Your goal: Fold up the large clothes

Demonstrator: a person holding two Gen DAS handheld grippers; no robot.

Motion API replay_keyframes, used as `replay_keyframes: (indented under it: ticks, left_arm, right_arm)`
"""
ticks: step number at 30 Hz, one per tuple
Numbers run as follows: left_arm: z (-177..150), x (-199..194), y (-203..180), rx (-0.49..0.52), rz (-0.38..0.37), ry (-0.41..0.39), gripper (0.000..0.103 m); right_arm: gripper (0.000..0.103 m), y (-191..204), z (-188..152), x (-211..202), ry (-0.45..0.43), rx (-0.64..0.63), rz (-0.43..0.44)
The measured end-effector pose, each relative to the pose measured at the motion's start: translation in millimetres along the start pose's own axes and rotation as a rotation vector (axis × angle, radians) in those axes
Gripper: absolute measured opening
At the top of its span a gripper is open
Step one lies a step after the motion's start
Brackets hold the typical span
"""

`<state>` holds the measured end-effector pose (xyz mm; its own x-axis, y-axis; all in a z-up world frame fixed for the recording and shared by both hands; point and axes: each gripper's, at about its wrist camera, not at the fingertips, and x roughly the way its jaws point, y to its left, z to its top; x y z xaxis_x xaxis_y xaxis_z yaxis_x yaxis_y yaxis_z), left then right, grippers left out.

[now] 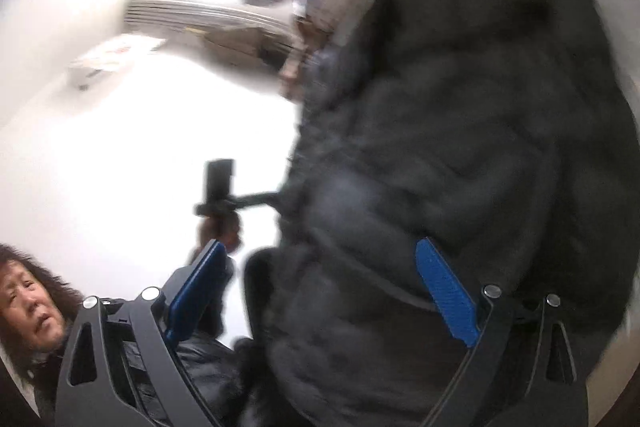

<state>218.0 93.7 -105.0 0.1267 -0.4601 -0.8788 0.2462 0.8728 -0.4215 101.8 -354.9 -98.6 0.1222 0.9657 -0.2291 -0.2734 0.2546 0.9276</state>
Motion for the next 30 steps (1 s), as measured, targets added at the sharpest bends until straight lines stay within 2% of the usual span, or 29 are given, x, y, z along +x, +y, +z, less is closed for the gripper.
replay_keyframes:
  ticks: [2, 4, 6, 7, 9, 10, 13, 16, 18, 21, 23, 25, 27, 30]
  left_arm:
    - [1.7, -4.2, -2.1, -0.008, -0.007, -0.017, 0.074]
    - [3.0, -7.2, -3.7, -0.013, -0.011, -0.032, 0.074]
    - [4.5, -9.4, -4.3, -0.027, -0.024, -0.053, 0.074]
    - [3.8, -10.5, -4.3, -0.031, -0.028, -0.06, 0.074]
    - [0.1, -13.8, -3.8, -0.034, -0.045, -0.072, 0.074]
    - [-2.3, -15.1, -3.0, -0.034, -0.05, -0.071, 0.074]
    - [-7.7, -23.4, 0.0, -0.038, -0.061, -0.086, 0.074]
    - [-9.8, -37.8, 4.0, -0.049, -0.091, -0.131, 0.074]
    - [-8.9, -40.8, 7.9, -0.066, -0.104, -0.153, 0.074]
    - [-9.9, -23.6, 13.0, -0.081, -0.084, -0.109, 0.076]
    - [-14.6, -3.2, 16.9, -0.087, -0.057, -0.045, 0.076]
    - [-21.3, 5.0, 19.3, -0.084, -0.037, -0.023, 0.076]
    - [-25.4, -1.1, 18.0, -0.086, -0.051, -0.042, 0.076]
    - [-25.0, -19.8, 16.6, -0.103, -0.091, -0.104, 0.076]
  right_arm:
    - [0.093, 13.7, 14.0, 20.4, 0.002, -0.034, 0.045]
    - [0.093, 13.4, 22.6, 46.5, 0.04, -0.028, 0.051]
    - [0.093, -1.3, 22.2, 74.5, 0.116, 0.01, 0.027]
    - [0.093, -18.2, 13.2, 97.8, 0.199, 0.055, -0.009]
    - [0.093, -38.3, -6.4, 122.8, 0.295, 0.085, -0.083]
    - [0.093, -38.9, -9.8, 122.9, 0.289, 0.078, -0.079]
    - [0.093, -25.4, -7.3, 102.6, 0.199, 0.082, 0.013]
    - [0.093, -8.4, -3.9, 79.2, 0.119, 0.044, 0.059]
    - [0.094, -14.5, -7.0, 64.0, 0.094, 0.055, 0.037]
    - [0.095, -56.9, -19.6, 66.9, 0.134, 0.186, -0.141]
    - [0.095, -57.7, -24.2, 65.4, 0.111, 0.192, -0.125]
    - [0.095, -43.2, -20.7, 64.5, 0.08, 0.165, -0.084]
    - [0.095, -24.0, -15.2, 73.6, 0.073, 0.115, -0.019]
    - [0.095, 0.4, 1.4, 111.7, 0.106, 0.057, 0.043]
